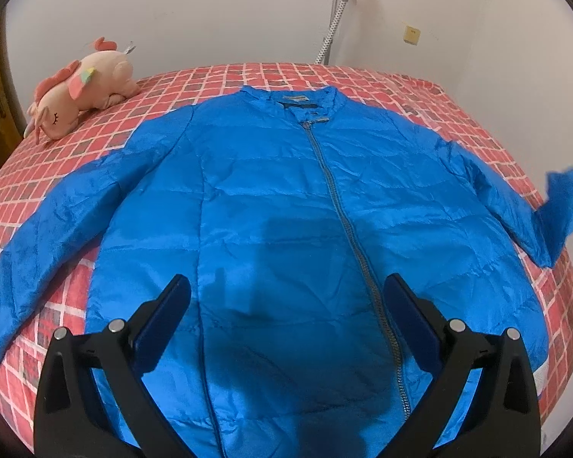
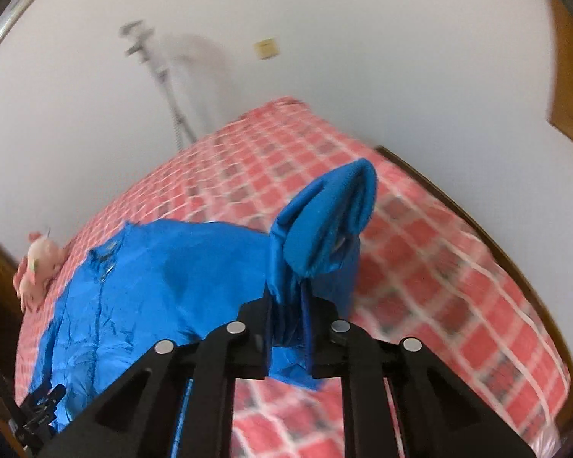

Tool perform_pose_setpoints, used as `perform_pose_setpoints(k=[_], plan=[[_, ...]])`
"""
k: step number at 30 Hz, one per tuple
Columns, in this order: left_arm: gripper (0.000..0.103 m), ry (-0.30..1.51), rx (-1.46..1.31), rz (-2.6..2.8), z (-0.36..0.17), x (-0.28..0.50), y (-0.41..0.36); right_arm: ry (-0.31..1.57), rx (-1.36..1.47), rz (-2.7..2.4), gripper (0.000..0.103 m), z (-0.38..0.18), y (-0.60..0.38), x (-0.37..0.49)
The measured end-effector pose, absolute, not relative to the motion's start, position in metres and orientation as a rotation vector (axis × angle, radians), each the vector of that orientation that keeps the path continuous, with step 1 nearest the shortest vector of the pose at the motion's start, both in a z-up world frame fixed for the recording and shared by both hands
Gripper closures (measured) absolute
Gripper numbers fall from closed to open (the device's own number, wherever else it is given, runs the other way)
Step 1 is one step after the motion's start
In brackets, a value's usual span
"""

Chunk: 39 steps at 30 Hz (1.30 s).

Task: Fold large clothes
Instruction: 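Carry the sleeve across the jacket body and open the right tool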

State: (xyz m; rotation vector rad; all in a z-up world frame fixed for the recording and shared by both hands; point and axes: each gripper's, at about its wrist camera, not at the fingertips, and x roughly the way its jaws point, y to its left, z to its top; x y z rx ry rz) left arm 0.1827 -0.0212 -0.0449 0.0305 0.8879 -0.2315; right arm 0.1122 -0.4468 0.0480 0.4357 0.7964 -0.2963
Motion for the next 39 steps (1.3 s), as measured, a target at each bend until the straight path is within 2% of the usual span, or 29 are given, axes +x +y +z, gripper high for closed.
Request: perform_pose_setpoints(k=[5,13,15,16,17,19,22,27,29,31,39], plan=[[0.003,0.876,0.023,-0.207,-0.044,0.187,-0.013,0.830,0.321,-0.243,0.091,0.037,-0.395,0.176],[0.003,0.893,0.001,-0.167,-0.048,0.198,0.000,0.904,0.244,-0.081,0.092,0.004,-0.331,0.231],[0.003,0.899,0.000,-0.155,-0.049,0.201,0.002,0.929,0.231,-0.002,0.095,-0.005,-0.314,0.241],[0.003,0.901,-0.002,-0.150,-0.049,0.202,0.003,0.945,0.231,0.035,0.101,-0.010,-0.307,0.246],[0.003,0.906,-0.006,-0.143,-0.050,0.203,0.004,0.963,0.235,0.069,0.103,-0.014,-0.302,0.248],[0.003,0.913,-0.011,-0.134,-0.049,0.205,0.006,1.025,0.249,0.171,0.103,-0.027,-0.288,0.254],[0.003,0.924,-0.001,-0.128,-0.044,0.205,0.006,1.029,0.267,0.274,0.098,-0.025,-0.282,0.243],[0.003,0.941,0.041,-0.193,-0.022,0.215,-0.022,0.920,0.332,0.234,0.094,0.012,-0.325,0.215],[0.003,0.938,0.062,-0.237,-0.016,0.220,-0.043,0.885,0.326,0.115,0.080,0.021,-0.350,0.207],[0.003,0.925,0.104,-0.299,-0.011,0.230,-0.078,0.864,0.346,-0.005,0.072,0.023,-0.380,0.199],[0.003,0.985,0.085,-0.549,-0.029,0.280,-0.207,0.860,0.396,-0.330,0.072,0.005,-0.483,0.180]])
